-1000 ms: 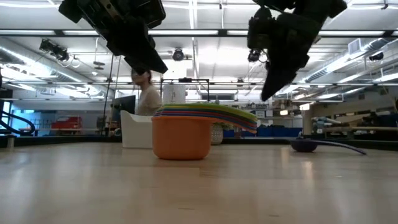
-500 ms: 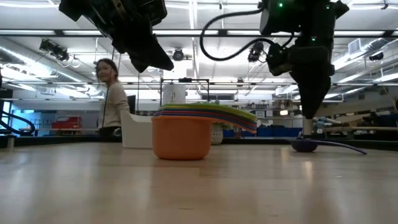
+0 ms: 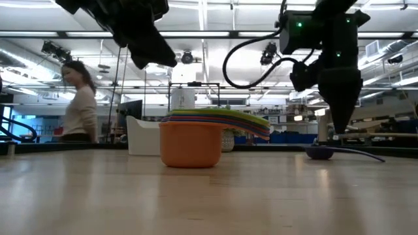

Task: Nest measuring cups in basket
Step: Stack the blue measuring cup on top of the green measuring cup

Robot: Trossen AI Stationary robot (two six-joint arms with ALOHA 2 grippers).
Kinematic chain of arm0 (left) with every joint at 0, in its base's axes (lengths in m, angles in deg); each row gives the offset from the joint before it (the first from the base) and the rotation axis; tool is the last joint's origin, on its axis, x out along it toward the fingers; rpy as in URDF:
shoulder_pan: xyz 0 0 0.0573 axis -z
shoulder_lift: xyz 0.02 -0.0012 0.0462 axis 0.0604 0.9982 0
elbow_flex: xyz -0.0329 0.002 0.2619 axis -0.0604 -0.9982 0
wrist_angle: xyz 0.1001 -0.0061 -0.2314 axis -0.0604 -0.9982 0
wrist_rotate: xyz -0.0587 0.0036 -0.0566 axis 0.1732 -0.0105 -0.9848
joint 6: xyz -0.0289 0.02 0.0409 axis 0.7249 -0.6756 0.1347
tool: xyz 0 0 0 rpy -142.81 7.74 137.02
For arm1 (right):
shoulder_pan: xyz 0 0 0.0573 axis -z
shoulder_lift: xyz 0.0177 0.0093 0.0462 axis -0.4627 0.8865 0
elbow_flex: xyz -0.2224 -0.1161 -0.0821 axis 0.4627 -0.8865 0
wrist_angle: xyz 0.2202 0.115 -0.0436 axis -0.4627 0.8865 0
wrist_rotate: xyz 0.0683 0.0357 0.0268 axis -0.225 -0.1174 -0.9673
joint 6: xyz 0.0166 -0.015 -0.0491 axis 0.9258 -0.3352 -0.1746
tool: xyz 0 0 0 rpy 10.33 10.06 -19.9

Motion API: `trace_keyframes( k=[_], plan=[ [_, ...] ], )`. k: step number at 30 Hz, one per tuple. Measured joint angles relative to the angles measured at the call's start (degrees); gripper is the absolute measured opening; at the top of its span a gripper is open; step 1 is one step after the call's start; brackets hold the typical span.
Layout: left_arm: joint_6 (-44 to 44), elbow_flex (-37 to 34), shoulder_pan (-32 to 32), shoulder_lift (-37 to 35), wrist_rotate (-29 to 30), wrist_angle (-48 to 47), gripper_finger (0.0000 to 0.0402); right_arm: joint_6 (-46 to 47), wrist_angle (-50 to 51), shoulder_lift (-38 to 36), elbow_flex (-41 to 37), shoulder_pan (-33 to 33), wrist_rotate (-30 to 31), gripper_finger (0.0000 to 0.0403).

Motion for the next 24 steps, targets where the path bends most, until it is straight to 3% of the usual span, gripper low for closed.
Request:
trace_keyframes(
  k=[13,24],
  plan=[
    [0.2,0.0,0.0,-2.9,0.0,-5.5,0.0103,-1.5,0.6,-1.1,-3.3,3.4,-0.9,0.0298],
    [0.5,0.0,0.0,-6.4,-0.2,-9.7,0.0103,-2.6,-7.1,-1.6,-7.0,5.5,-5.8,0.0295]
  ],
)
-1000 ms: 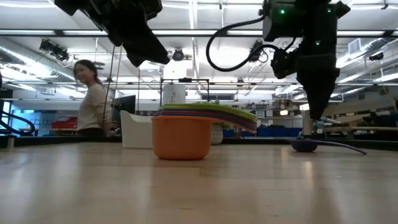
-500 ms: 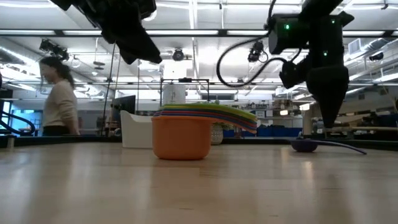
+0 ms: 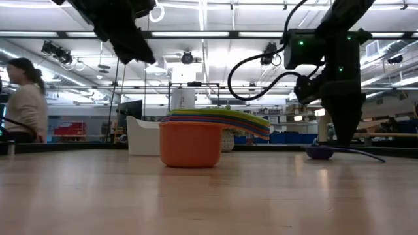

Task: Nest measuring cups in basket
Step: Stack the blue measuring cup on top of the green measuring cup

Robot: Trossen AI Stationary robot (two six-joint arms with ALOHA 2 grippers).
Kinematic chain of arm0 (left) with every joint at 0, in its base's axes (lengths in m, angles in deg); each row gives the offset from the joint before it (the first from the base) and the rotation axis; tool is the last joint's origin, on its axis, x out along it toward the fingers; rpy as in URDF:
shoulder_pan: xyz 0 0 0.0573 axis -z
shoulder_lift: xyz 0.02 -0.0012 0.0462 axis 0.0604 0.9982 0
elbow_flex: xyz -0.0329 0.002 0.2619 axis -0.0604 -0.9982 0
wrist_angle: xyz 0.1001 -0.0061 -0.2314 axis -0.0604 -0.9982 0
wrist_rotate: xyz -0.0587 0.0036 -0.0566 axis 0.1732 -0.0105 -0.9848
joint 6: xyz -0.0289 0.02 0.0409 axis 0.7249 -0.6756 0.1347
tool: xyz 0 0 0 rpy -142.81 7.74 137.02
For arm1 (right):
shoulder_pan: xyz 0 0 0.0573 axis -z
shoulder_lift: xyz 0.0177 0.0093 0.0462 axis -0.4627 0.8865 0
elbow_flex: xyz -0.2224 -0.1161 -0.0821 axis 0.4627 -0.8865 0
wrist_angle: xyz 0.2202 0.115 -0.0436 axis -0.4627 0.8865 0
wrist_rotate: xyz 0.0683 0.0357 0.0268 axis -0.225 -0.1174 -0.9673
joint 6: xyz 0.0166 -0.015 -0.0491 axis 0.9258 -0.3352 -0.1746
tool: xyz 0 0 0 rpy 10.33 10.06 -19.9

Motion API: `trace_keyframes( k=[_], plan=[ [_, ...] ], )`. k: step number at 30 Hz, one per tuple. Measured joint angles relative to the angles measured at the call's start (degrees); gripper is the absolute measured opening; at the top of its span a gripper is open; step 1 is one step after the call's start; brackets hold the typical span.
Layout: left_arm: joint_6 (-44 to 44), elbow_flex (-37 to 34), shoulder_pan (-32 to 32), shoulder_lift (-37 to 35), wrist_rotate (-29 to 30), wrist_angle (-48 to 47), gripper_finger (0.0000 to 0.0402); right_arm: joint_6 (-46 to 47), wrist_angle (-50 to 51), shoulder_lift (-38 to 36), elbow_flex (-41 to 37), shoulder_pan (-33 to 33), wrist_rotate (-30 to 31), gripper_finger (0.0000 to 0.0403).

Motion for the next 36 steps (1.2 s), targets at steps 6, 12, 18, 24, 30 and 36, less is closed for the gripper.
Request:
trace_keyframes(
  k=[6,12,18,24,30,36],
  plan=[
    [-0.3,0.0,0.0,-0.4,0.0,-0.5,0.0103,-0.2,-1.7,0.3,-2.6,0.0,1.3,0.0289],
    [-0.4,0.0,0.0,-0.5,-0.2,0.2,0.0103,-1.3,-3.8,0.2,-3.3,0.0,0.8,0.026],
    [-0.6,0.0,0.0,-0.5,-1.1,0.1,0.0103,-1.3,-3.4,0.2,-1.8,0.0,-1.5,0.0253],
    [-0.6,0.0,0.0,-0.5,-1.1,0.1,0.0103,-1.7,-3.8,0.2,-1.8,1.7,-3.9,0.0272],
    [-0.6,0.0,0.0,-0.5,-1.1,0.1,0.0103,-2.7,-5.0,0.2,-1.7,1.5,-4.9,0.0275],
    [-0.6,0.0,0.0,-0.5,-1.1,0.1,0.0103,-2.6,-7.5,0.3,-1.7,0.8,-1.9,0.0266]
  ],
)
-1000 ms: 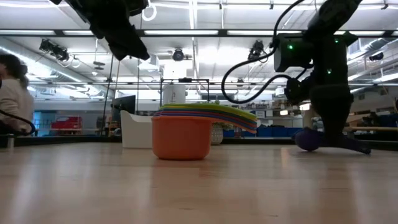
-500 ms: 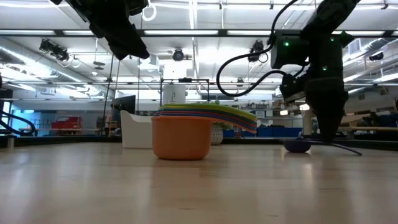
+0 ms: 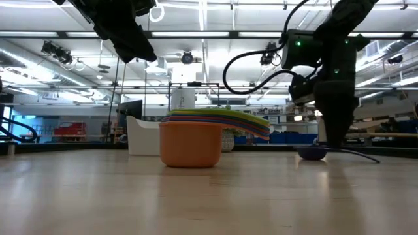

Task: Nest measuring cups in basket
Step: Stack the blue measuring cup on top of the green measuring cup

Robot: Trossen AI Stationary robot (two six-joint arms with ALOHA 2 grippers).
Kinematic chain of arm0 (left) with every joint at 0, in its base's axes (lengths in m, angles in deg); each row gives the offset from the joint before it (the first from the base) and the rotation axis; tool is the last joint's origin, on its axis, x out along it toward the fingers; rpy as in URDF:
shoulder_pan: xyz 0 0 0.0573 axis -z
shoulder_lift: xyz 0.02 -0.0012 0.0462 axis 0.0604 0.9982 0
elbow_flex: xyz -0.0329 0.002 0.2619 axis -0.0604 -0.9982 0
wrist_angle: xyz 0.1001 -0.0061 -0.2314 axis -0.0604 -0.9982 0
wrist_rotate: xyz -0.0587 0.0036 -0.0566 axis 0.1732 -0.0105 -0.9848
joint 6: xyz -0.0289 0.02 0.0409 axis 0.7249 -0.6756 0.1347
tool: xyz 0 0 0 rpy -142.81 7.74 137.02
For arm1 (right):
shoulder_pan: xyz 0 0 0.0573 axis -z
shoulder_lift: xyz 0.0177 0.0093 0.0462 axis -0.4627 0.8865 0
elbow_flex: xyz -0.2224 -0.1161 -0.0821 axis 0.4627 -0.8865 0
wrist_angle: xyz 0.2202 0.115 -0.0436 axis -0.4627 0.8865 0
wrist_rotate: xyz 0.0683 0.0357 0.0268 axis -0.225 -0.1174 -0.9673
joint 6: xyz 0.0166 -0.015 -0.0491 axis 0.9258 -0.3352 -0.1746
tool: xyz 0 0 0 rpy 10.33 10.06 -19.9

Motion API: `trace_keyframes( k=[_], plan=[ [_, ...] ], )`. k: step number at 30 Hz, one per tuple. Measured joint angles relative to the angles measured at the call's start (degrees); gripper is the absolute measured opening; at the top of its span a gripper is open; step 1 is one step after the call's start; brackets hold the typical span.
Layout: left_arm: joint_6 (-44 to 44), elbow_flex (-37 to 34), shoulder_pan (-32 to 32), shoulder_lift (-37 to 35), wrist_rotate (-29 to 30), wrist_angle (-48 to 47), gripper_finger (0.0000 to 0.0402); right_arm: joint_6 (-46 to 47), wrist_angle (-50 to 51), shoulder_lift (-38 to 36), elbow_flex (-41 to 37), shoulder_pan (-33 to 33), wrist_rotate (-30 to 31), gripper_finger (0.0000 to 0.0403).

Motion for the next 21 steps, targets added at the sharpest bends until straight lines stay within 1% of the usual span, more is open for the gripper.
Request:
trace_keyframes(
  k=[5,11,15,21],
  plan=[
    [0.0,0.0,0.0,0.0,0.0,0.0,0.0103,0.1,-0.9,0.2,-0.4,0.0,1.2,0.0264],
    [0.0,0.0,0.0,0.0,0.0,0.0,0.0103,2.3,-3.2,0.2,-2.8,-0.3,-0.2,0.0263],
    [-0.1,0.0,0.0,0.0,0.0,0.0,0.0103,2.4,-3.1,0.2,-3.1,-0.3,-0.6,0.0262],
    [-0.1,0.0,0.0,0.0,0.0,0.0,0.0103,-0.7,-3.1,0.2,-3.1,-0.4,1.3,0.0255]
  ],
)
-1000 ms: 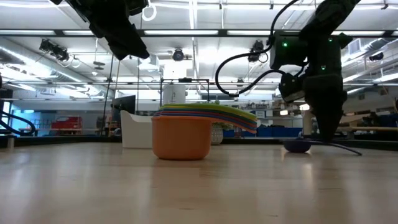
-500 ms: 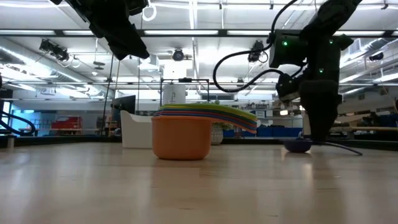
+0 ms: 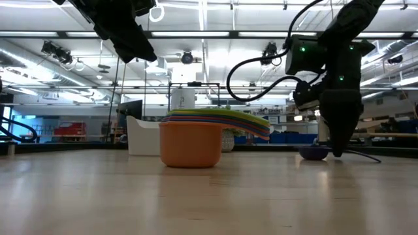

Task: Nest measuring cups in basket
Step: Stack the blue measuring cup on top of the green measuring cup

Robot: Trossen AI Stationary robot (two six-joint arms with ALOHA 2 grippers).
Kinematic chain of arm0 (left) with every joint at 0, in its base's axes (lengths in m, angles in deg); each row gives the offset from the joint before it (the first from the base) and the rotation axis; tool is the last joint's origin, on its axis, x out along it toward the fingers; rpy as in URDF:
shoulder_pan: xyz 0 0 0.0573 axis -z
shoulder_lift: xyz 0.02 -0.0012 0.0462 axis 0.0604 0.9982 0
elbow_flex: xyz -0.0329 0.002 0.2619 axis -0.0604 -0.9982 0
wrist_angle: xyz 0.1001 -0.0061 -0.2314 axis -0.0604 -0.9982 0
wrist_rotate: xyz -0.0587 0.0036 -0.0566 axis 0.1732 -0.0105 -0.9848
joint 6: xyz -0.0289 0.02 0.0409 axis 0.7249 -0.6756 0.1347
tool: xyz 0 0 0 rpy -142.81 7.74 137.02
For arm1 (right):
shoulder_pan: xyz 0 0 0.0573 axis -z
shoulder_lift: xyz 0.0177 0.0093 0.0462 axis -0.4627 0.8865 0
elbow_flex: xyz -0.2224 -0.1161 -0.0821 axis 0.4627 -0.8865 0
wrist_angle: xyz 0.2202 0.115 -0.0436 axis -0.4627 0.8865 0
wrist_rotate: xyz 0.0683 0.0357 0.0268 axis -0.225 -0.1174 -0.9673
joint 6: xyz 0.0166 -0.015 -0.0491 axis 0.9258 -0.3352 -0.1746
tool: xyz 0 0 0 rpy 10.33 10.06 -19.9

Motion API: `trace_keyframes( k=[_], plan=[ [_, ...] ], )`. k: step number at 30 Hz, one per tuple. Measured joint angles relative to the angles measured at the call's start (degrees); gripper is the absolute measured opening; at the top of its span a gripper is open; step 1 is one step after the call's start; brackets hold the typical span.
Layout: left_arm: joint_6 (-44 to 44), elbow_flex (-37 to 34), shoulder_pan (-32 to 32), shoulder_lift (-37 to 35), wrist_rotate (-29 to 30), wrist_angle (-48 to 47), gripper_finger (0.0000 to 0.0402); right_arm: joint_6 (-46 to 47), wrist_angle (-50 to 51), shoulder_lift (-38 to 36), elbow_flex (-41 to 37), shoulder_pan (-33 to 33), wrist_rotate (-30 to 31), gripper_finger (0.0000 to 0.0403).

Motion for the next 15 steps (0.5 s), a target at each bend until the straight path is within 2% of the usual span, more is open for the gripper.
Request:
trace_keyframes(
  k=[15],
  plan=[
    [0.1,0.0,0.0,0.0,0.0,0.0,0.0103,-5.2,-1.7,-0.2,-1.8,-0.2,0.7,0.0188]
  ],
)
